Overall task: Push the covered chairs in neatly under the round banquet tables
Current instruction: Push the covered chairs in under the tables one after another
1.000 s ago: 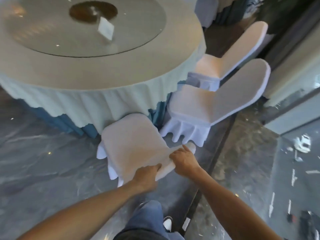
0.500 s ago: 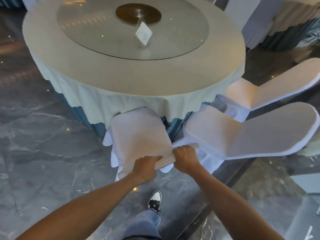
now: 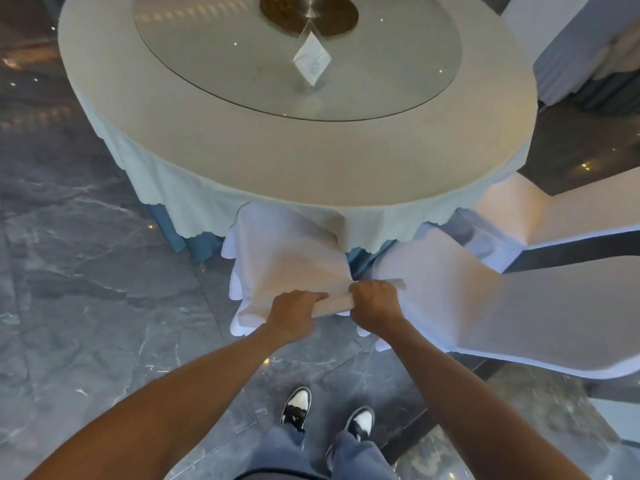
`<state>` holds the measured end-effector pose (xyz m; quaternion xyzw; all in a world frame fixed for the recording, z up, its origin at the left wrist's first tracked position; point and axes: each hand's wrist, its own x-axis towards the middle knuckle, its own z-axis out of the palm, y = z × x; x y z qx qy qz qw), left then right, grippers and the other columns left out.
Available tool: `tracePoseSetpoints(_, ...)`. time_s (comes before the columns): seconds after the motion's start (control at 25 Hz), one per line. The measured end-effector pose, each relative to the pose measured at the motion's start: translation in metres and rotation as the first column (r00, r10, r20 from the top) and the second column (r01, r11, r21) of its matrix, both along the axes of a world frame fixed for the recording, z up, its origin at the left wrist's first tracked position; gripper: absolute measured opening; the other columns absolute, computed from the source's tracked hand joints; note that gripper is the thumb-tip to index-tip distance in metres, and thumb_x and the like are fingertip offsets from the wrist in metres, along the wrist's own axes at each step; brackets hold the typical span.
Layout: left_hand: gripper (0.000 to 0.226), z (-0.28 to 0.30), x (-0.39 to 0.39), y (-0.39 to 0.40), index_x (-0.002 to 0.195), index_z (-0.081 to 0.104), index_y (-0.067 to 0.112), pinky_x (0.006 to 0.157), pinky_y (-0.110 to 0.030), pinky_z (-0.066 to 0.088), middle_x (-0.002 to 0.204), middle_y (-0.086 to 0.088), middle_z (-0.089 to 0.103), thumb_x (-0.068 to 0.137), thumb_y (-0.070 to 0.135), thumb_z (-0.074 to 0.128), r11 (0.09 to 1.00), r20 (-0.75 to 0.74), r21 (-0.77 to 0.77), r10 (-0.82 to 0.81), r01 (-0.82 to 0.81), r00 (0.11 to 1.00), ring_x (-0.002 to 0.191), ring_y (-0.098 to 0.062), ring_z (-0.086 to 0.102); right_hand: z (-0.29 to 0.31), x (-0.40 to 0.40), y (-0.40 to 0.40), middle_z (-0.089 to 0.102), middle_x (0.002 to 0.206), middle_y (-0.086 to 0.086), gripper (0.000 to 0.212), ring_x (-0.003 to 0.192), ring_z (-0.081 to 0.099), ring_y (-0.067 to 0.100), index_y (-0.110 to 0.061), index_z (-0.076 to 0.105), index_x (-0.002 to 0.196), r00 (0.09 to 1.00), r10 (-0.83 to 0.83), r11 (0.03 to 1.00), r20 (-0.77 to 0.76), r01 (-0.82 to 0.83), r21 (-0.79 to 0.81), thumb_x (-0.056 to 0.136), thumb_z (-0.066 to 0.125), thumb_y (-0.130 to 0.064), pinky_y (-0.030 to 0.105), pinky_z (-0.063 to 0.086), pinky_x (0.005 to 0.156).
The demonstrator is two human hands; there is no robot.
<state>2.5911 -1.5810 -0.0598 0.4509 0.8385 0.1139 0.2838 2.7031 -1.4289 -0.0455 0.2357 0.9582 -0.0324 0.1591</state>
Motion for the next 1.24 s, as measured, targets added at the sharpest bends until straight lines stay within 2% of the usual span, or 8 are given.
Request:
tracePoseSetpoints(0.08,0.060,0.001,0.004,0.012,0.139,0.050,0.038,0.088,-0.037,0.049,0.123,0.000,0.067,0.084,0.017,0.063,0.999,-0.005,-0.005,0.034,-0.034,0.999,0.106,-0.027,0.063,0.005,0.000,0.016,0.069,0.090,0.004,0.018,0.085,0.065,0.027,-0.016,0.064,0.096,0.999,0.025,1.000,0.038,-0.025,-0.006,0.079,0.061,-0.020,0.032,0.046,0.073)
tracePoseSetpoints(0.24,0.058,0.004,0.008,0.026,0.137,0.054,0.034,0.083,-0.031,0.049,0.121,0.001,0.067,0.082,0.020,0.067,0.993,0.040,-0.099,0.064,-0.059,0.997,0.101,-0.024,0.063,0.003,0.009,0.035,0.069,0.096,0.005,0.021,0.087,0.065,0.026,-0.016,0.063,0.102,0.995,0.093,0.992,-0.018,-0.095,-0.081,0.082,0.057,-0.019,0.033,0.048,0.073)
tracePoseSetpoints(0.4,0.034,0.021,0.027,0.077,0.112,0.064,0.020,0.066,-0.029,0.041,0.105,-0.005,0.069,0.078,0.019,0.064,0.984,0.044,-0.175,0.028,-0.019,0.999,0.084,-0.027,0.061,0.002,0.033,0.071,0.069,0.100,0.004,0.024,0.092,0.064,0.026,-0.015,0.066,0.104,0.993,0.037,0.929,-0.108,-0.074,-0.362,0.083,0.062,-0.026,0.040,0.052,0.078)
tracePoseSetpoints(0.48,0.032,0.027,0.052,0.115,0.113,0.060,0.017,0.068,-0.031,0.042,0.107,-0.007,0.067,0.081,0.019,0.063,0.978,-0.007,-0.209,-0.003,0.001,1.000,0.090,-0.029,0.062,0.008,0.049,0.099,0.067,0.111,0.003,0.030,0.101,0.062,0.023,-0.017,0.064,0.115,0.997,0.011,0.887,-0.078,-0.045,-0.459,0.090,0.061,-0.032,0.040,0.050,0.086)
tracePoseSetpoints(0.64,0.032,0.031,0.102,0.186,0.121,0.057,0.016,0.073,-0.032,0.049,0.112,-0.007,0.066,0.091,0.027,0.055,0.965,-0.105,-0.262,-0.002,-0.026,0.995,0.096,-0.029,0.063,0.024,0.091,0.183,0.064,0.120,0.005,0.032,0.110,0.060,0.026,-0.021,0.062,0.125,0.998,0.034,0.915,-0.044,-0.049,-0.401,0.095,0.054,-0.028,0.037,0.048,0.089)
tracePoseSetpoints(0.8,0.022,0.044,0.155,0.252,0.104,0.055,0.017,0.068,-0.033,0.045,0.102,-0.009,0.065,0.094,0.036,0.051,0.967,-0.060,-0.253,0.004,-0.019,0.998,0.093,-0.030,0.064,0.027,0.158,0.272,0.063,0.128,0.002,0.033,0.115,0.057,0.024,-0.023,0.062,0.127,0.999,0.004,0.927,-0.043,-0.020,-0.375,0.096,0.053,-0.030,0.037,0.046,0.095)
tracePoseSetpoints(1.0,0.058,0.054,0.243,0.335,0.146,0.038,0.016,0.104,-0.039,0.040,0.147,-0.006,0.046,0.096,0.045,0.047,0.977,0.063,-0.204,-0.053,0.065,0.997,0.131,-0.028,0.046,0.041,0.237,0.349,0.054,0.140,-0.004,0.035,0.128,0.049,0.019,-0.028,0.057,0.131,0.995,-0.097,0.942,-0.029,0.082,-0.325,0.097,0.051,-0.033,0.037,0.041,0.103)
tracePoseSetpoints(1.24,0.070,0.063,0.329,0.415,0.140,0.044,0.017,0.098,-0.041,0.043,0.138,-0.007,0.054,0.088,0.063,0.052,0.968,0.123,-0.138,-0.192,0.209,0.974,0.122,-0.029,0.054,0.066,0.318,0.412,0.044,0.149,0.001,0.046,0.130,0.047,0.024,-0.024,0.047,0.143,0.961,-0.267,0.942,-0.070,0.245,-0.227,0.098,0.041,-0.013,0.039,0.043,0.102)
